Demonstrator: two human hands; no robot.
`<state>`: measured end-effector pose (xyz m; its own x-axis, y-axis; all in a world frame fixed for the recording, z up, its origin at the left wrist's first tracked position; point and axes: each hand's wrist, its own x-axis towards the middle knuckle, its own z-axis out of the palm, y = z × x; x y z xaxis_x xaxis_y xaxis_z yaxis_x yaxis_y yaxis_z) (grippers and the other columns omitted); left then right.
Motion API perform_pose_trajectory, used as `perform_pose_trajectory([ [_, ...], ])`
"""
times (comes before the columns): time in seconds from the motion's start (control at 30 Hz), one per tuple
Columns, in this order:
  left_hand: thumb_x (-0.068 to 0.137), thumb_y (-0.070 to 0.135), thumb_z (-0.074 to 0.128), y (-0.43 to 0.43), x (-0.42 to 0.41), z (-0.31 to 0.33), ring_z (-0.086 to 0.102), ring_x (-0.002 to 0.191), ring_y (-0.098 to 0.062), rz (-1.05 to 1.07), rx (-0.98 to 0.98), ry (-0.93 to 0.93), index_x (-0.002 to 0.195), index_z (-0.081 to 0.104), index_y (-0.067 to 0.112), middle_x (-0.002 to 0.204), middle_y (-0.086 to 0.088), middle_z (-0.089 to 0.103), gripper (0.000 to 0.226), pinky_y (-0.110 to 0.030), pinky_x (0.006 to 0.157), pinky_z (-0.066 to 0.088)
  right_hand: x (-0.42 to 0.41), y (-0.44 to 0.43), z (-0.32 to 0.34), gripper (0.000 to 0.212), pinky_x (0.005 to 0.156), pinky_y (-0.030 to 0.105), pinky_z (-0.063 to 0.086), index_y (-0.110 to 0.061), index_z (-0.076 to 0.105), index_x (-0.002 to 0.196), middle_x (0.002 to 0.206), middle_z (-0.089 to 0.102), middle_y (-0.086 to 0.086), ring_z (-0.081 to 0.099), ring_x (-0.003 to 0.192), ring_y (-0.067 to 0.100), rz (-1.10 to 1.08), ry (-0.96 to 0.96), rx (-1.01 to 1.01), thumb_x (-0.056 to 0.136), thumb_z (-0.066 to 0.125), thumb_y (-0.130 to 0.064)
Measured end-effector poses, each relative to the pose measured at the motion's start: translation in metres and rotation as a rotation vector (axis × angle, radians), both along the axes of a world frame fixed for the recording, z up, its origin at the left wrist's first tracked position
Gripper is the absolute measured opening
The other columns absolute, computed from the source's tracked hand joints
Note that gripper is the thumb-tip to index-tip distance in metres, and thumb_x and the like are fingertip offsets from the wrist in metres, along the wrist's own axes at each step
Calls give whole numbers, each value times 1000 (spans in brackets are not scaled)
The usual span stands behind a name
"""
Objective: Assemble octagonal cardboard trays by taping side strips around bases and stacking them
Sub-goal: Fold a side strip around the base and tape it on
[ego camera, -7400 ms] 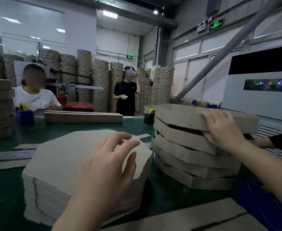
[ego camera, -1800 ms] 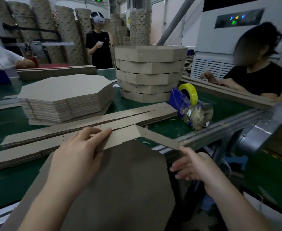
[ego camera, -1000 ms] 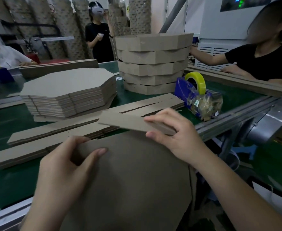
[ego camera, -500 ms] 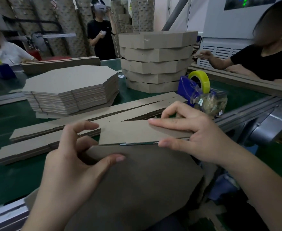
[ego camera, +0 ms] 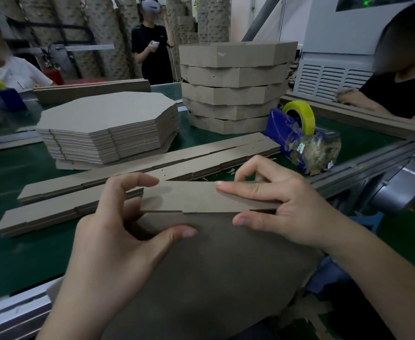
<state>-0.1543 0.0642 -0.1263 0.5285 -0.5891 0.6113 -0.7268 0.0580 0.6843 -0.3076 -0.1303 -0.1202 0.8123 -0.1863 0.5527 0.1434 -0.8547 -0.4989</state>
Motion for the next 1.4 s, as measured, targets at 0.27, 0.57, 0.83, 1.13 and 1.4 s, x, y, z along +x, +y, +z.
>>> perform_pose_trajectory([
  [0.27,47,63,74,2,4,-3,55,54,2,30,28,34,103,51,44,76,23,68,64,-14,51,44,3,-7,4,52,74,27,43,-24,58,125,101,52,1,46,75,17,24,15,-6,78,66,-44],
  [0.57,51,60,73,4,3,0,51,50,7,32,27,-4,103,51,43,72,30,63,59,-2,48,35,6,-5,2,49,75,25,41,-27,58,124,101,52,-3,45,75,17,3,18,16,80,64,-46],
  [0.83,50,64,75,6,8,-5,64,64,-7,21,28,55,107,52,44,79,19,70,65,-22,58,49,7,-7,1,48,74,33,44,-28,58,125,102,52,-1,47,77,19,15,46,3,81,63,-46],
  [1.13,52,63,73,5,9,-5,52,55,-18,20,47,-17,104,52,44,77,4,65,59,-31,53,44,7,-8,3,54,75,38,45,-25,58,128,104,51,-1,48,78,20,50,65,-37,82,61,-53],
  [1.4,71,54,66,8,10,2,62,87,4,-64,135,-187,107,64,41,94,19,67,39,-3,74,40,7,-12,3,60,85,25,43,-27,56,131,109,50,-3,48,96,-1,91,128,-48,76,68,-47],
])
